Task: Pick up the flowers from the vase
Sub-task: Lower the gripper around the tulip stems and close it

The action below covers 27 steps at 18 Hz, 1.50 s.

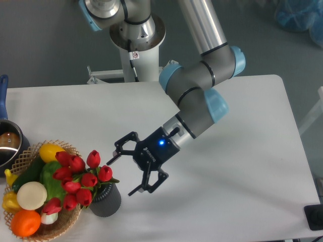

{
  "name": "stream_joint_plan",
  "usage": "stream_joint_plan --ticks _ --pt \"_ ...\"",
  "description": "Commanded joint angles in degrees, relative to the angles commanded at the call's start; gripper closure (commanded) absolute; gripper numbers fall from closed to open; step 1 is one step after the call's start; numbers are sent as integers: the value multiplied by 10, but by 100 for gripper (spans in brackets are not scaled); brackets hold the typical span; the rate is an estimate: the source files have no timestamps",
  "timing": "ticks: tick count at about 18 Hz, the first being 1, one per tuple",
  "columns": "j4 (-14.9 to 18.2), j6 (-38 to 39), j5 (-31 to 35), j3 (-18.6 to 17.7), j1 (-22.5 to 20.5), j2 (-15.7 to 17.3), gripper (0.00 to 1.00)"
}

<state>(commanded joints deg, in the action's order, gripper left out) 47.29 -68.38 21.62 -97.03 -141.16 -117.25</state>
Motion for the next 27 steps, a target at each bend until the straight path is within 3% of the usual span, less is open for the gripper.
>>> stream_joint_plan --ticks 6,8,9,12,14,27 --pt "0 0 -1 -3 18 4 1" --pt "0 0 -1 -8 19 7 13" --pt "0 3 -1 -9 19 9 28" --pt "0 4 -2 -10 19 14 56" --pt "0 4 -2 -10 19 14 64" --pt "0 3 -2 -5 10 15 75"
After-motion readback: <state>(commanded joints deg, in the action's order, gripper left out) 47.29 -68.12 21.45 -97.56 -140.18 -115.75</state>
